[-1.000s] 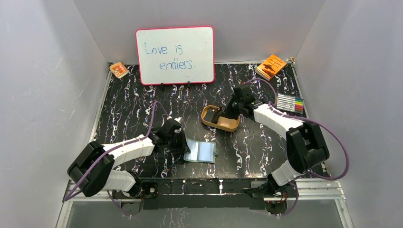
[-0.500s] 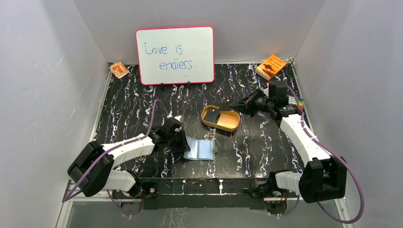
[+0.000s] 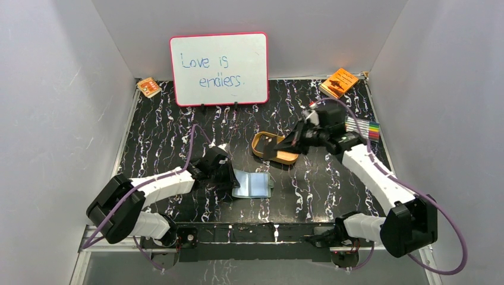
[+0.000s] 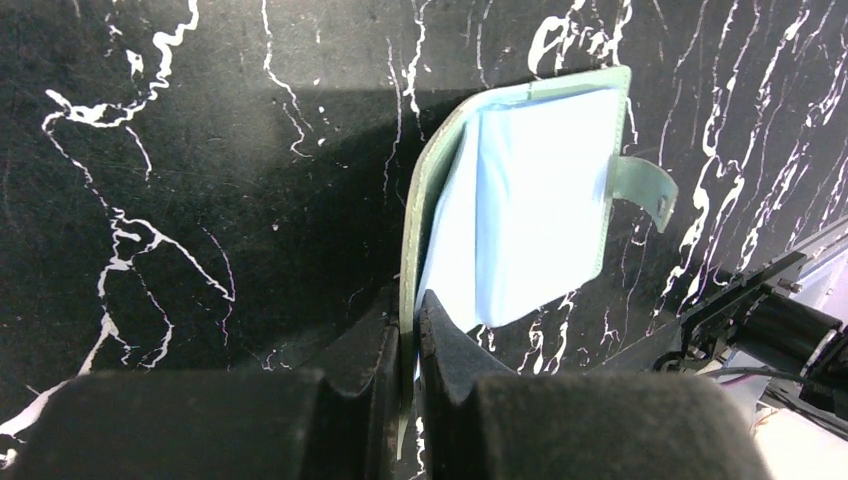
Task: Put the credit cards into the card holder
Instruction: Insert the credit card into the card holder.
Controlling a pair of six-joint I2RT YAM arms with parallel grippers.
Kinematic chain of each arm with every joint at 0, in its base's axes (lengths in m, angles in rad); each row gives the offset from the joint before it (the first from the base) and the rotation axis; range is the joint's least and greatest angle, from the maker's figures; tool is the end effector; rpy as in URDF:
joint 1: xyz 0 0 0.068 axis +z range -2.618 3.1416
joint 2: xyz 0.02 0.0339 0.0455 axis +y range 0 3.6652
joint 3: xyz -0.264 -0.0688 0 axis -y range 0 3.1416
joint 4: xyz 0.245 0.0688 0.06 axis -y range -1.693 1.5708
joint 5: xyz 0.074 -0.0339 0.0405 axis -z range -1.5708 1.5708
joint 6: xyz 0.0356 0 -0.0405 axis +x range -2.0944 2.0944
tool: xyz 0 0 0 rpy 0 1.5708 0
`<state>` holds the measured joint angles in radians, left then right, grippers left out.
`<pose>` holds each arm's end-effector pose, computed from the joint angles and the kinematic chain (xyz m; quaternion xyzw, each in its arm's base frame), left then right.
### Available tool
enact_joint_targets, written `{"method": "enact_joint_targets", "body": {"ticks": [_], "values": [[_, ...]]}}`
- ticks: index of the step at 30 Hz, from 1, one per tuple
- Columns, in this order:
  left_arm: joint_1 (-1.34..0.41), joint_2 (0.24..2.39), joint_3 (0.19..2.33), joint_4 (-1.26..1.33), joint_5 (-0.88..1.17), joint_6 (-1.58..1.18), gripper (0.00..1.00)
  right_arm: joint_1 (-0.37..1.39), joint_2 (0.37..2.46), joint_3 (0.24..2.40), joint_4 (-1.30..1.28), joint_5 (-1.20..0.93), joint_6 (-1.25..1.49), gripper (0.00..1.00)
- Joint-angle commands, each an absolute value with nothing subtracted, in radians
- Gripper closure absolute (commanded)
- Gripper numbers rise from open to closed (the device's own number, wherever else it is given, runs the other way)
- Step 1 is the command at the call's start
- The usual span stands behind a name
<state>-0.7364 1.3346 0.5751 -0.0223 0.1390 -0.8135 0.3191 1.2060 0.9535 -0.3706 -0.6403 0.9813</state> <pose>0.1854 -0.1747 0.1680 -0.0088 0.9213 -0.3141 0.2291 0.2414 0.1022 0.2972 0.1388 0.8454 0.4851 0.1752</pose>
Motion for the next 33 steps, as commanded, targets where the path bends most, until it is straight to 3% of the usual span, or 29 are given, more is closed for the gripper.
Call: {"method": "enact_joint_targets", "body": {"ticks": [1,8,11,24,33], "values": [[-0.735,1.358,0.567,-0.043,0.110,-0.823,0.98,0.540,1.174,0.879,-0.350,-0.438,0.759,1.00],[-0.736,1.366,0.572,-0.089,0.055,-0.792,0.98,0.774,1.275,0.762,-0.158,-0.302,0.768,1.00],[-0.736,1.365,0.574,-0.101,0.051,-0.792,0.96,0.793,1.314,0.735,-0.091,-0.299,0.799,1.00],[-0.736,1.325,0.552,-0.132,0.060,-0.789,0.70,0.802,1.431,0.701,0.035,-0.283,0.915,1.00],[-0.735,1.273,0.524,-0.161,0.043,-0.806,0.69,0.802,1.480,0.699,0.033,-0.277,0.922,1.00]]}}
